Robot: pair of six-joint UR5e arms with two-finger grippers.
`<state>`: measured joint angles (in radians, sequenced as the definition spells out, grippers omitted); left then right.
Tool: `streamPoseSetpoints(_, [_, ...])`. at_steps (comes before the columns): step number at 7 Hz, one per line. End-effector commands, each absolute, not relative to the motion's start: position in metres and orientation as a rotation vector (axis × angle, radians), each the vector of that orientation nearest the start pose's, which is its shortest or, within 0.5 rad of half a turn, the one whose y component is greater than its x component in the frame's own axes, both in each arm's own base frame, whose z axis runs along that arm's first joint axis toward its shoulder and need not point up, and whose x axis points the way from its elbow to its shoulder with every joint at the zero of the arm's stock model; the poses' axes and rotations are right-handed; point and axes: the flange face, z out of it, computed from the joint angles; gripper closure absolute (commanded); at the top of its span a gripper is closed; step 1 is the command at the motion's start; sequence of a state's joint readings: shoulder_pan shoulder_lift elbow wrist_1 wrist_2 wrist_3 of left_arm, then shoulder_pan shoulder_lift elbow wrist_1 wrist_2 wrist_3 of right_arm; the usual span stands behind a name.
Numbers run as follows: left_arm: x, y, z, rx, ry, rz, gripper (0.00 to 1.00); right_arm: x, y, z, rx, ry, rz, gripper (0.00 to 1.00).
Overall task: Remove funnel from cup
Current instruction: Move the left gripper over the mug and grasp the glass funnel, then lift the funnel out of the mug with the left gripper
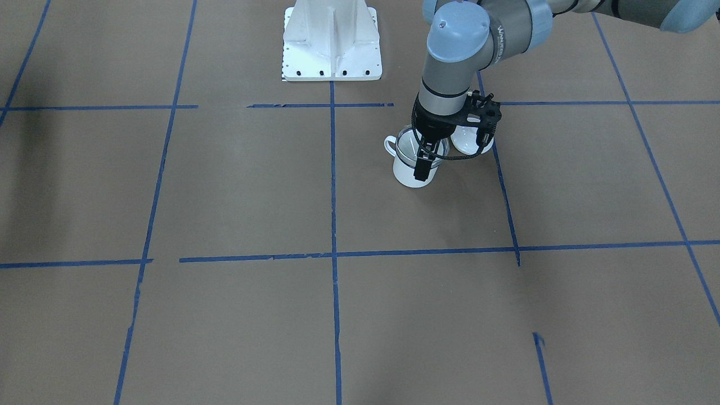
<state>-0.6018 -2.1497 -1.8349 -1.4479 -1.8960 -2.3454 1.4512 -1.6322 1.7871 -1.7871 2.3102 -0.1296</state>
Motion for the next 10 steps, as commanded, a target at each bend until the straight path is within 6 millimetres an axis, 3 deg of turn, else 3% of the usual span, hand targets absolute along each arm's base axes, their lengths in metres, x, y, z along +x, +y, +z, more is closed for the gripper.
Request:
streamPoseSetpoints(1, [0.466, -0.437, 0.232, -0.404, 0.722, -1.192, 0.5, 0.011, -0.461, 0.606, -0.055, -0.741, -0.214, 0.0])
streamPoseSetpoints(2, [0.464, -0.436, 0.227, -0.404, 0.733, -1.188, 0.89, 0.011, -0.461, 0.606, -0.055, -0.741, -0.214, 0.0])
streamPoseSetpoints(3, [0.465, -0.436, 0.223, -0.404, 0.74, -1.186, 1.0, 0.011, -0.461, 0.606, -0.055, -0.741, -0.216, 0.0])
streamPoseSetpoints(5, [0.449, -0.43, 0.192, -0.391, 0.734, -1.178, 1.0, 0.011, -0.461, 0.606, -0.055, -0.741, -0.216, 0.0])
streamPoseSetpoints(6, [0.43, -0.426, 0.172, -0.36, 0.711, -1.138, 1.0, 0.011, -0.461, 0.606, -0.055, -0.741, -0.214, 0.0])
streamPoseSetpoints(7, [0.405, -0.434, 0.148, -0.328, 0.707, -1.128, 1.0, 0.011, -0.461, 0.606, -0.055, -0.741, -0.216, 0.0])
streamPoseSetpoints(9, [0.354, -0.473, 0.125, -0.237, 0.791, -1.102, 1.0, 0.011, -0.461, 0.606, -0.055, -0.741, -0.216, 0.0])
streamPoseSetpoints(10, [0.336, -0.494, 0.119, -0.147, 0.917, -1.096, 1.0, 0.011, -0.461, 0.606, -0.055, -0.741, -0.216, 0.0])
